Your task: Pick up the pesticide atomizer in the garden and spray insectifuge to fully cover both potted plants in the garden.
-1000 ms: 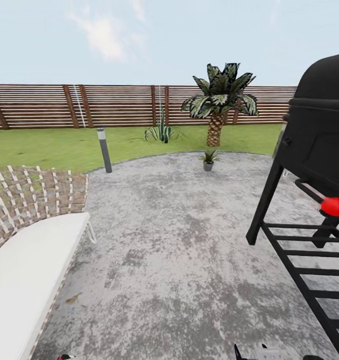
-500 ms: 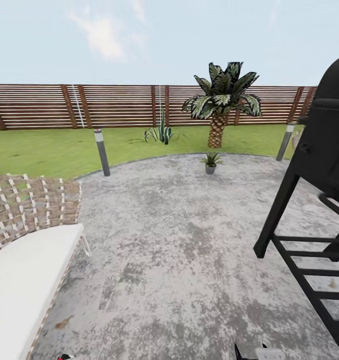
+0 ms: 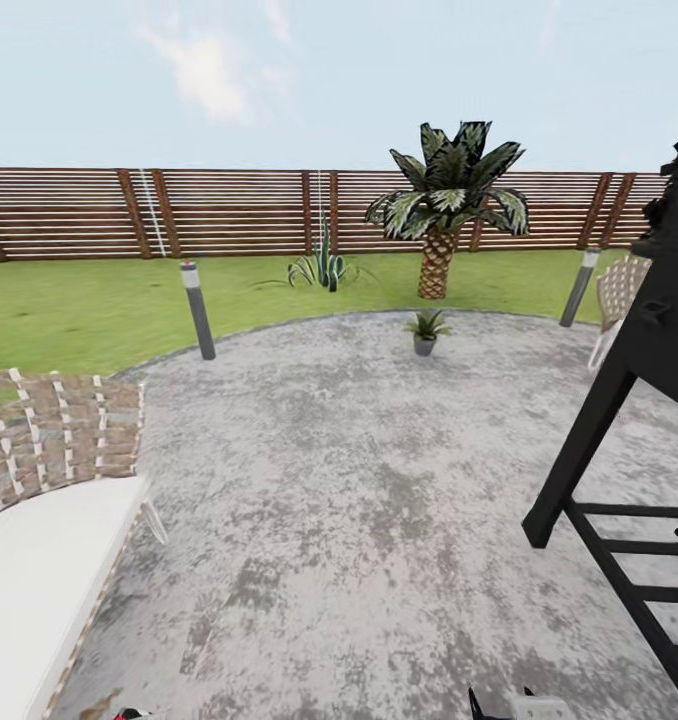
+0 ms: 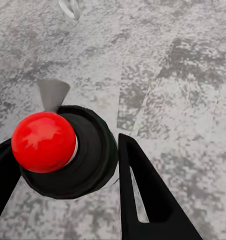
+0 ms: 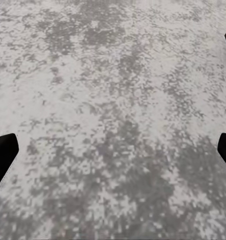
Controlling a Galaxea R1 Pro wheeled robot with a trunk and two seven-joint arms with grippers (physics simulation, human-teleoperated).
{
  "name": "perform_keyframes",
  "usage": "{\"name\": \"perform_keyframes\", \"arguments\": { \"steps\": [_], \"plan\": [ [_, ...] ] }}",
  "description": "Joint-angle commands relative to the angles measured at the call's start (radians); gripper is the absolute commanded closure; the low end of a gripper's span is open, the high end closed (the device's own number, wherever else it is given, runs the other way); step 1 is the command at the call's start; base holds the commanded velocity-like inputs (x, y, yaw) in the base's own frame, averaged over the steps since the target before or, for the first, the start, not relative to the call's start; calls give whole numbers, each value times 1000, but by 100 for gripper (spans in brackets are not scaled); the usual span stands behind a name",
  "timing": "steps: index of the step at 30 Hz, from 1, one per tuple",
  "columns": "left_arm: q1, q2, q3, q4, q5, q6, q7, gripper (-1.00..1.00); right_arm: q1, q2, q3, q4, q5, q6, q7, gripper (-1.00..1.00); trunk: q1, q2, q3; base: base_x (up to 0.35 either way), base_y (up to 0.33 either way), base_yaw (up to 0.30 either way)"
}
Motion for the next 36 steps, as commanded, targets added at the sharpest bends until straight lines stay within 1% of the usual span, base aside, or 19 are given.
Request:
{"name": "perform_keyframes", "arguments": {
  "steps": [1, 36],
  "plan": [
    [-1, 0, -1, 1, 1, -3, 2, 100, 0, 0, -1, 1, 1, -3, 0, -100, 0, 0, -1, 338, 0, 0],
    [-1, 0, 2, 1, 1, -3, 2, 100, 0, 8, 1, 14, 0, -1, 0, -100, 0, 0, -1, 338, 0, 0]
  ]
}}
